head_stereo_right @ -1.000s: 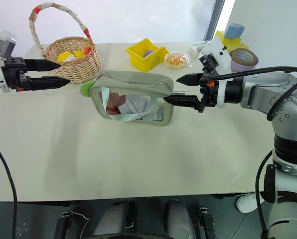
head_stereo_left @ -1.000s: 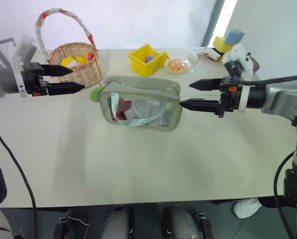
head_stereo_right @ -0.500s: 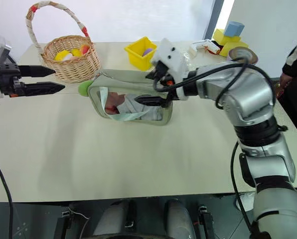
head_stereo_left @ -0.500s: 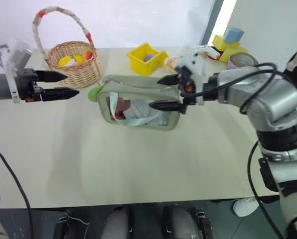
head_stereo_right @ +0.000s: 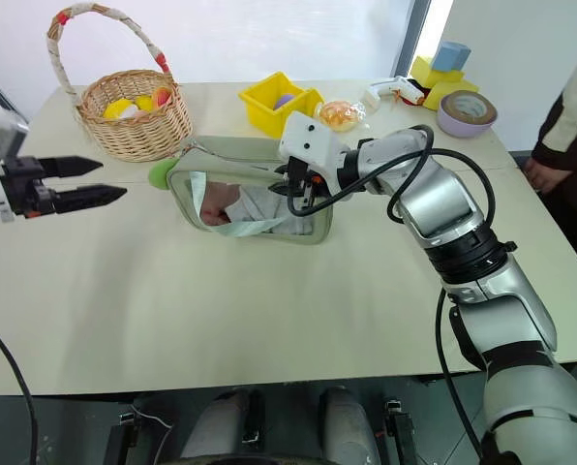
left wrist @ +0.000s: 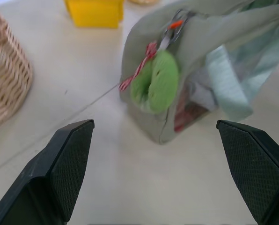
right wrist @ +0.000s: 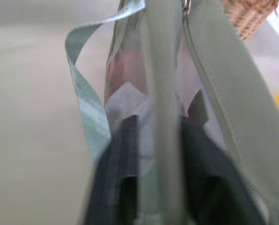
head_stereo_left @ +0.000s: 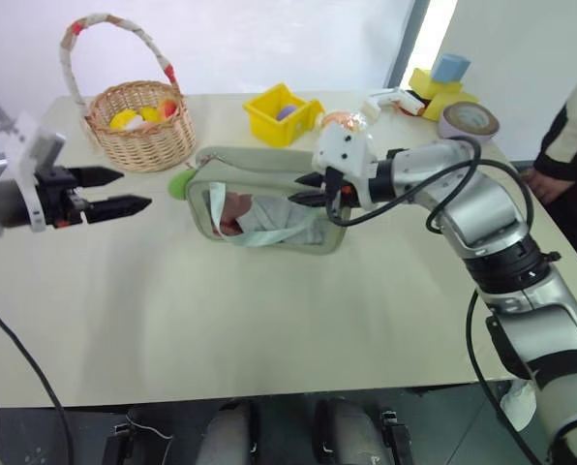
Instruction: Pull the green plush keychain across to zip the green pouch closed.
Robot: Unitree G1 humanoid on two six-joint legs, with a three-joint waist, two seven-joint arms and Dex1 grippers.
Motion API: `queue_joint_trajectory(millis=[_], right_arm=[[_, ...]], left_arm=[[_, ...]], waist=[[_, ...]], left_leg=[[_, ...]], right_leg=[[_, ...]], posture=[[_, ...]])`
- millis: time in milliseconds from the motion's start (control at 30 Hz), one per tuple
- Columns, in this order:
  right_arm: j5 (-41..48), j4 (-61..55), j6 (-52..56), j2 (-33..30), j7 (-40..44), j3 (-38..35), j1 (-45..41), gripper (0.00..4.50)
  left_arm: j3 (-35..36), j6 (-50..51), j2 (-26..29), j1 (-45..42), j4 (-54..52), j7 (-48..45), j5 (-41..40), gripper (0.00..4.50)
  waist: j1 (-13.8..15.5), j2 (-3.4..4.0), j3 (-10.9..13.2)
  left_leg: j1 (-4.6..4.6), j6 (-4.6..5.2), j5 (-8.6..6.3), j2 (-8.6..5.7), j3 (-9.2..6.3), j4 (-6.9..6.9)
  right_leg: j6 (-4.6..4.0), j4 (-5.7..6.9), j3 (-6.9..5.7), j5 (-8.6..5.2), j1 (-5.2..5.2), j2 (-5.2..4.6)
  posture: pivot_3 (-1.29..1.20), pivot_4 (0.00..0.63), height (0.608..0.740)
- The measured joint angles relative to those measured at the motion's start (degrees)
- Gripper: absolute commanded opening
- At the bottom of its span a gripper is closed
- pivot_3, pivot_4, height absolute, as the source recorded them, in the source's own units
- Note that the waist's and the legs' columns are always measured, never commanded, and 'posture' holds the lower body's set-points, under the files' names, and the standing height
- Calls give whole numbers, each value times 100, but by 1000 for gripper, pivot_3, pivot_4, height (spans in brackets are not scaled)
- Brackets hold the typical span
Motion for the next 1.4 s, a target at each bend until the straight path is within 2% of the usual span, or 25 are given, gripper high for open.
queue_joint_trajectory(millis=[233,533,633,867,1000,1167,1300,1400], right_arm=[[110,-203,-139,5,454,-162,280,76],[-58,-112,-457,41,583,-195,362,76],[-117,-112,-480,61,570,-213,373,13],[-222,-2,-489,113,505,-269,377,13],[-238,4,-480,169,499,-317,382,13],[-287,9,-473,205,488,-335,390,13],[-339,15,-460,272,439,-348,393,13],[-340,-3,-404,335,406,-344,401,13]], left_arm=[[-80,104,-364,143,-672,302,-245,4500],[-454,-128,-617,-229,-466,401,-163,4500],[-583,-276,-807,-234,-218,413,-90,3701],[-572,-291,-622,-429,-111,116,-153,90],[-590,-307,-620,-510,70,97,-137,39],[-578,-264,-646,-1352,292,-69,-330,39],[-762,-403,-1006,-2329,458,-31,-282,39],[-1279,-591,-1305,-2425,298,-70,-60,39]], waist=[[36,-1,0],[21,-1,0],[22,-1,0],[23,-1,-1],[21,-1,-1],[22,-3,-1],[26,-3,-1],[8,-2,-2]], left_leg=[[-4,2,-2,-2,-3,23],[-2,-4,1,-5,-2,27],[-1,-3,1,-5,-2,31],[-2,-3,1,-5,-2,33],[-2,-4,1,-5,-2,34],[-3,-5,2,-8,-3,38],[-2,-8,4,-11,-4,43],[-1,-14,7,-11,-3,44]], right_leg=[[0,5,-1,0,8,-3],[0,15,-1,0,7,0],[0,15,-2,0,7,2],[0,16,-2,0,7,2],[0,17,-2,0,8,2],[0,27,-3,0,11,3],[0,37,-4,0,13,4],[0,42,-3,0,11,4]], posture=[[0,150,739],[0,150,739],[0,150,739],[0,150,739],[0,150,739],[0,150,739],[0,150,739],[0,150,739]])
